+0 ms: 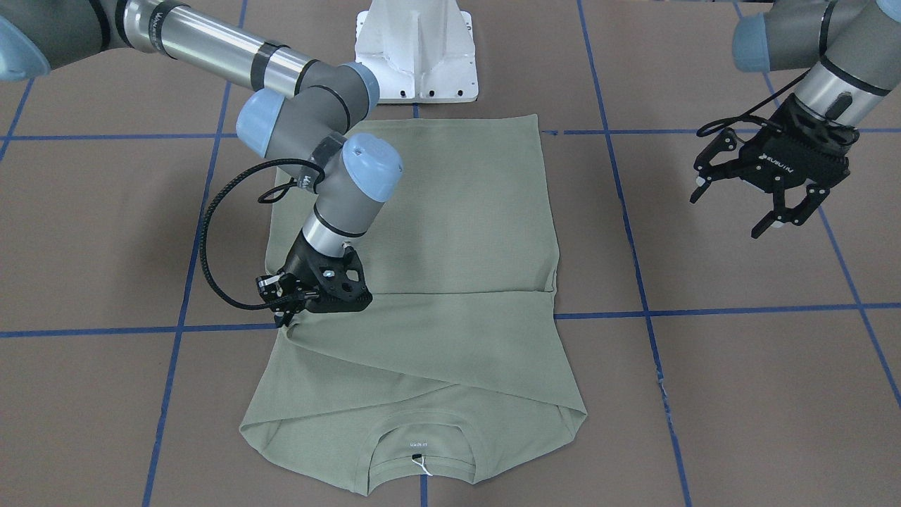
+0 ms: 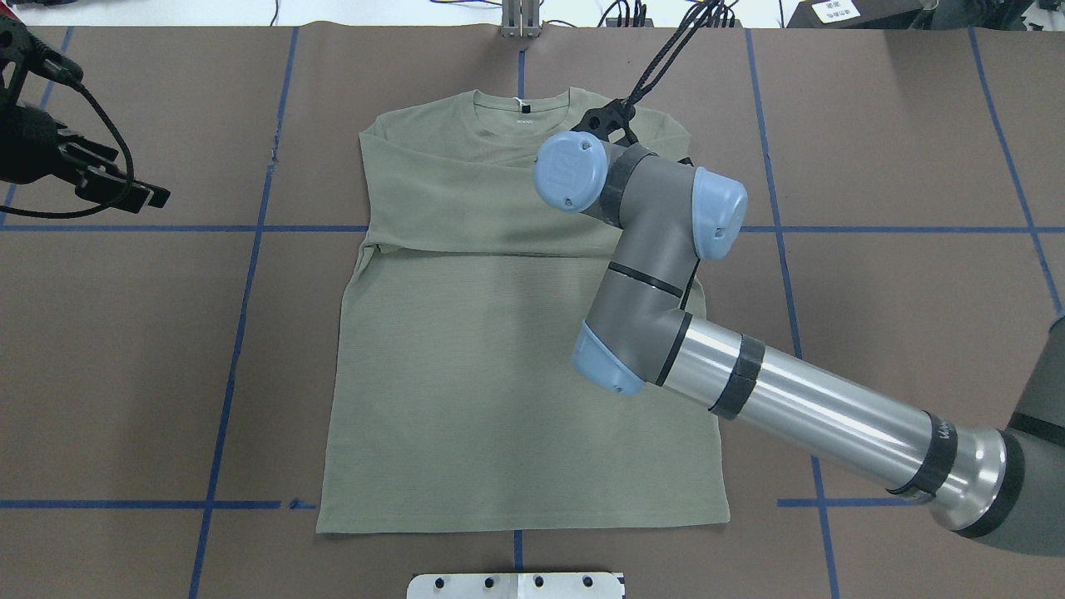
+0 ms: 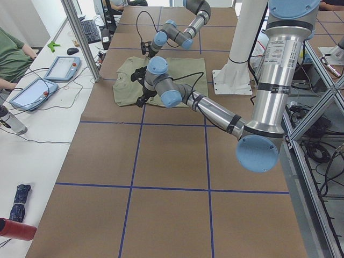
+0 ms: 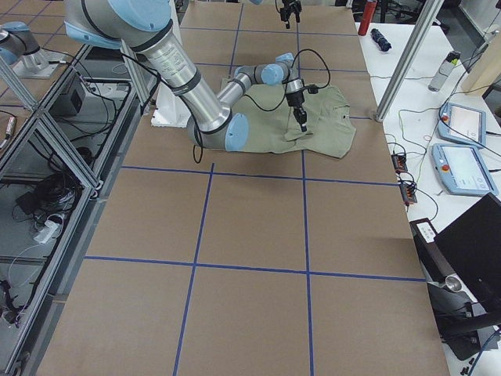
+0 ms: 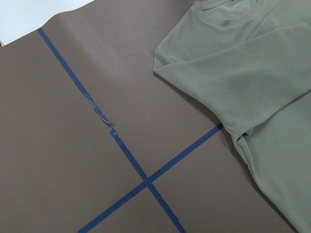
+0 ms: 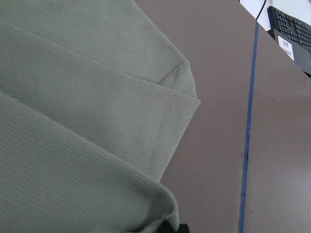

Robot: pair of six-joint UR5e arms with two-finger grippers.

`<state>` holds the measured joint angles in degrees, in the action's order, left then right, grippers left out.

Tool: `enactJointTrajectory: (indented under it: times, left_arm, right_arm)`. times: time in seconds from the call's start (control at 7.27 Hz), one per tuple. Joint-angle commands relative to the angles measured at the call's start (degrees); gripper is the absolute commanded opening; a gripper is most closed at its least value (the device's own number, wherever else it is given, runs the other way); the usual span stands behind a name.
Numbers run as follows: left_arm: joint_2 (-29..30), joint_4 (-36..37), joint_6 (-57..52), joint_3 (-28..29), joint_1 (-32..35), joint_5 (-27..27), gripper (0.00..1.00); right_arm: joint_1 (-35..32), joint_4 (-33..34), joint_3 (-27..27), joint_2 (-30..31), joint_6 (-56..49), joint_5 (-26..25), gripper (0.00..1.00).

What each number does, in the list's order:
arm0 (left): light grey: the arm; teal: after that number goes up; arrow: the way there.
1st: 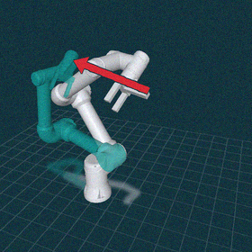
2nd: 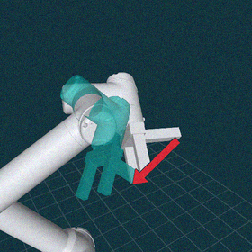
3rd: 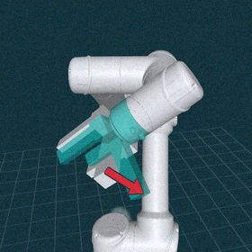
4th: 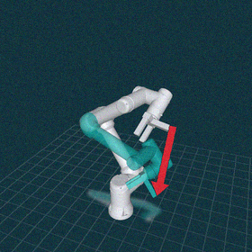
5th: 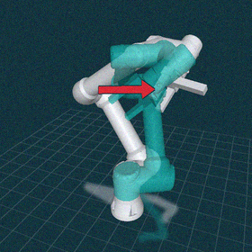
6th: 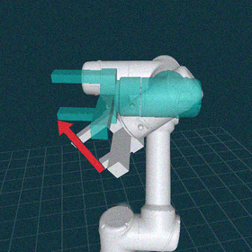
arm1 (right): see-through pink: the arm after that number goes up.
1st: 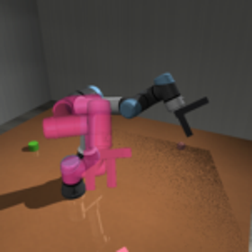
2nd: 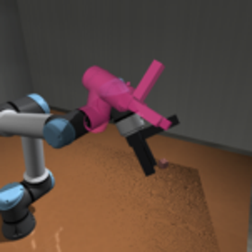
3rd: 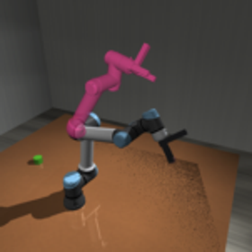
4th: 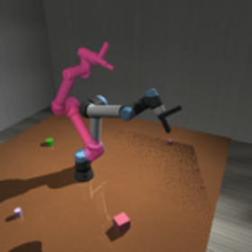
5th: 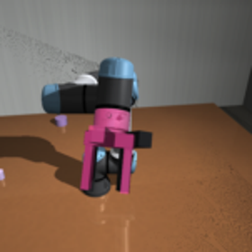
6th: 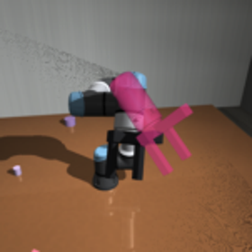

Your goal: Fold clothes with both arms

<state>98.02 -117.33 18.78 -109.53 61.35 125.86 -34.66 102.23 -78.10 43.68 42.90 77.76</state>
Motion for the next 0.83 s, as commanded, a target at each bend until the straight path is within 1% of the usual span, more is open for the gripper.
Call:
enactJointTrajectory:
  times: [0.0,0.14,0.28,0.41,0.55,0.69]
  left_arm:
    - [-0.02,0.00,0.03,-0.07,-0.01,0.00,1.00]
    - [0.15,0.00,0.03,-0.07,-0.01,-0.09,1.00]
    - [0.33,0.00,0.21,-0.07,-0.01,-0.09,1.00]
    - [0.85,0.00,2.47,-0.16,-0.09,-0.09,1.00]
    - [1.03,0.00,6.41,-0.33,-0.18,-0.09,1.00]
    - [1.03,-1.04,14.45,-0.77,-0.27,-0.44,1.00]
  right_arm:
    - [-1.54,-15.48,-0.47,5.78,-0.62,0.37,1.00]
    - [-3.90,-19.05,-0.82,6.07,-0.19,6.12,1.00]
    - [-7.58,-20.39,-4.22,6.24,-0.10,15.75,1.00]
    - [-9.53,-20.40,-10.43,8.86,2.08,22.72,1.00]
    - [-9.37,-20.32,-16.67,11.58,13.23,24.09,1.00]
    - [-8.85,-21.71,-21.95,14.30,22.92,25.07,1.00]
